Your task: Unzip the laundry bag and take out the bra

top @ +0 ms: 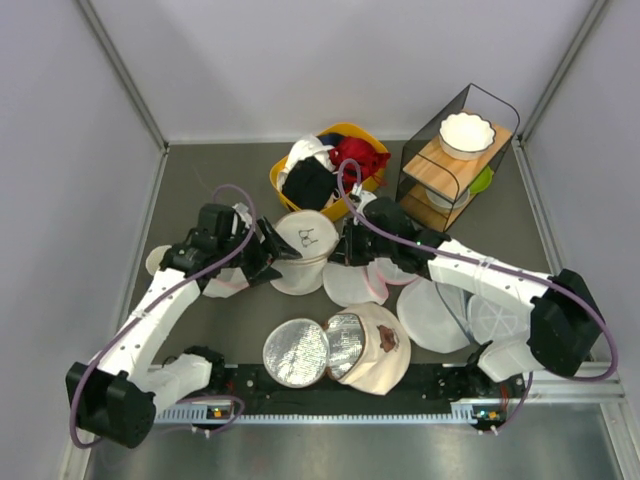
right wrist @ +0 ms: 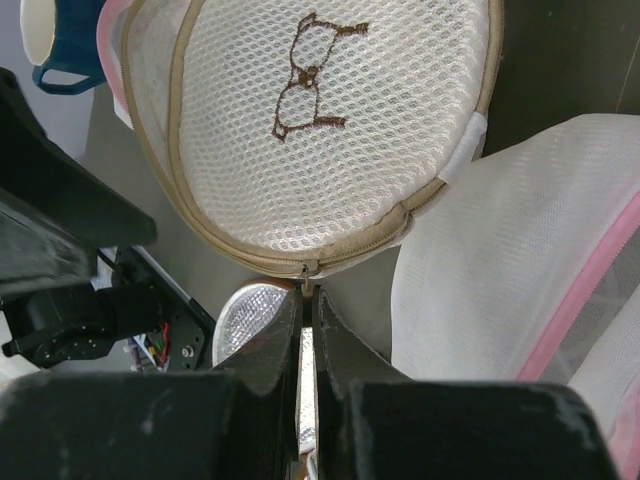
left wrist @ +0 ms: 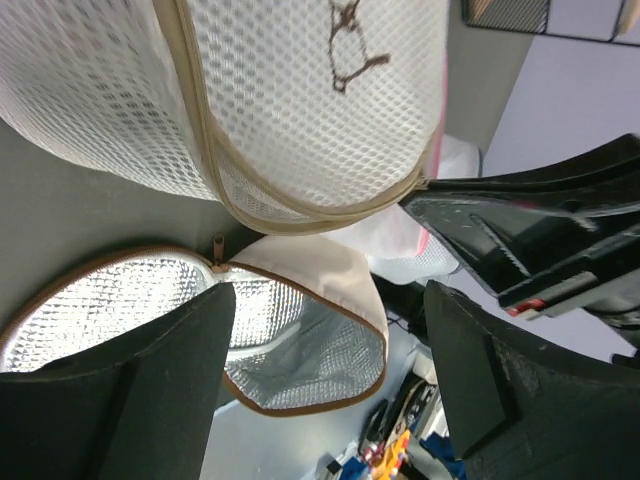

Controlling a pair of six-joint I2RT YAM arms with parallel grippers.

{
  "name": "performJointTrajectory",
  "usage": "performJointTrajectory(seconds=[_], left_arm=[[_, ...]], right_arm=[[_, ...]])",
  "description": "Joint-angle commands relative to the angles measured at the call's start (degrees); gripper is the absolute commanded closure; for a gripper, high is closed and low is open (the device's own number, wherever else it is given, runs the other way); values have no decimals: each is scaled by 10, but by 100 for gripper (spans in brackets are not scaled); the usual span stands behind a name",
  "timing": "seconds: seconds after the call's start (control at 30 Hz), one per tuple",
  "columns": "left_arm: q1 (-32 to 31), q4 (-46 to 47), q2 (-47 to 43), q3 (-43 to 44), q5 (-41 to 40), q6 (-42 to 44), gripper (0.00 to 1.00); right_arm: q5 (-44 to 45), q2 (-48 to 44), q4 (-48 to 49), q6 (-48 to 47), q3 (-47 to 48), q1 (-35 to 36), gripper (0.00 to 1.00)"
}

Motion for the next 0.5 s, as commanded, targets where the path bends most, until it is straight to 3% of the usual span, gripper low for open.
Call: performJointTrajectory(seconds=[0.0,0.2,0.3,0.43,0.47], left_arm=[[-32,81,17,-24,-21,-65,19],[-37,147,72,-20,-22,-80,25],[-38,160,92,-14,-27,-83,33],[-38,166,107,-11,-14,-73,63],[-37,167,109,-6,-13,-70,96]], right_arm=[[5,10,8,-3,37,12,100],[5,4,-4,-14,40,15,100],[10,-5,-8,-17,33,14,100],[19,-19,-10,-18,17,15,100],[21,-23,-10,-19,13,15,100]])
